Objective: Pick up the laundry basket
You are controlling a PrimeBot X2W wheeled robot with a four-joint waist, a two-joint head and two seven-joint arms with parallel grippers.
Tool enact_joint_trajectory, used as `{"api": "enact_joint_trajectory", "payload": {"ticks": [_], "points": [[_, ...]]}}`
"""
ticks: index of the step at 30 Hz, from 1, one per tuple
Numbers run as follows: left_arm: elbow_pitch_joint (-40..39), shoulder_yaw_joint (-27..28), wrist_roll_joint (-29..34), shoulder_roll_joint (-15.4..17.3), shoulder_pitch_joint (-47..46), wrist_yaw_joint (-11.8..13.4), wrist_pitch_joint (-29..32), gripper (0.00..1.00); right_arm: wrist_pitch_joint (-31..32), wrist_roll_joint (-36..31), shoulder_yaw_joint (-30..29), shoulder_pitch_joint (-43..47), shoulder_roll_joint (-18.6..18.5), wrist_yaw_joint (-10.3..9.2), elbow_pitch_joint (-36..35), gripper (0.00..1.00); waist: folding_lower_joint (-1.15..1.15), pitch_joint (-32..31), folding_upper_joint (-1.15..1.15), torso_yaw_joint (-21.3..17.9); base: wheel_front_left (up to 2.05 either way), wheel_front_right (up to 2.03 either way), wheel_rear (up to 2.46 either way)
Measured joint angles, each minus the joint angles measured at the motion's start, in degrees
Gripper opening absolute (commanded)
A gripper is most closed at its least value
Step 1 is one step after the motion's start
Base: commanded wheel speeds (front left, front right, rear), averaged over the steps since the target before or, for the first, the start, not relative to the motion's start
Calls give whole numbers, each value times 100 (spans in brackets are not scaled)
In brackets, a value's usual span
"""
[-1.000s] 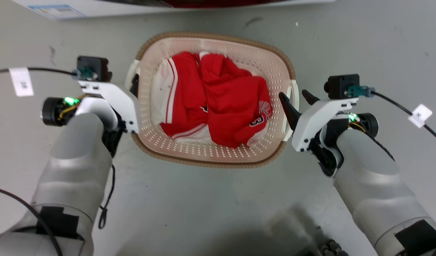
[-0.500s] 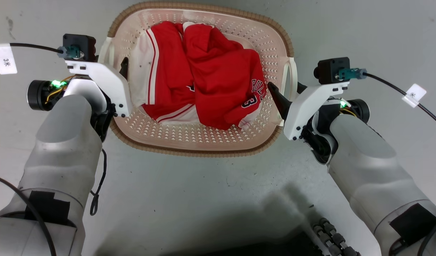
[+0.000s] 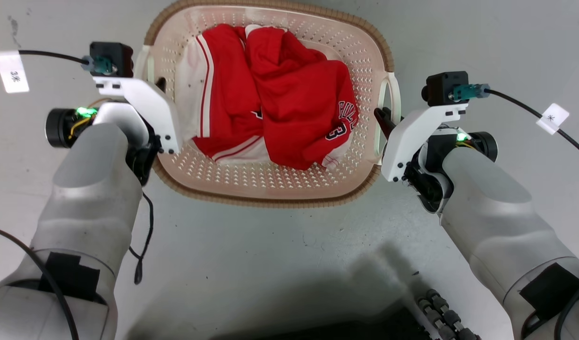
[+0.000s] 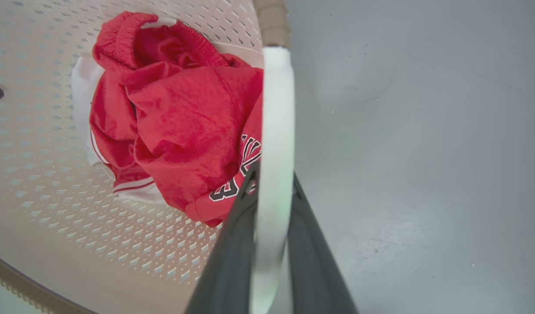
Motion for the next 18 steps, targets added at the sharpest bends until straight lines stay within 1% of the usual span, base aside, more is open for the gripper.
{"api": "enact_joint_trajectory", "payload": {"ticks": [4,8,14,18], "points": [[-13,-168,-233,15,130,9,227,0,98,140,199,-2,-9,-1,54,0,0,-106,0,22,0,0,0],[-19,-341,-455,13,237,16,495,0,431,277,422,20,-27,-7,80,0,0,-303,0,45,0,0,0],[-8,-556,-823,-77,471,35,981,0,949,398,691,46,-53,-9,257,0,0,-770,0,102,0,0,0],[-10,-677,-1044,-152,615,42,1193,0,1148,435,793,44,-58,-9,406,0,0,-1148,0,157,0,0,0]]}}
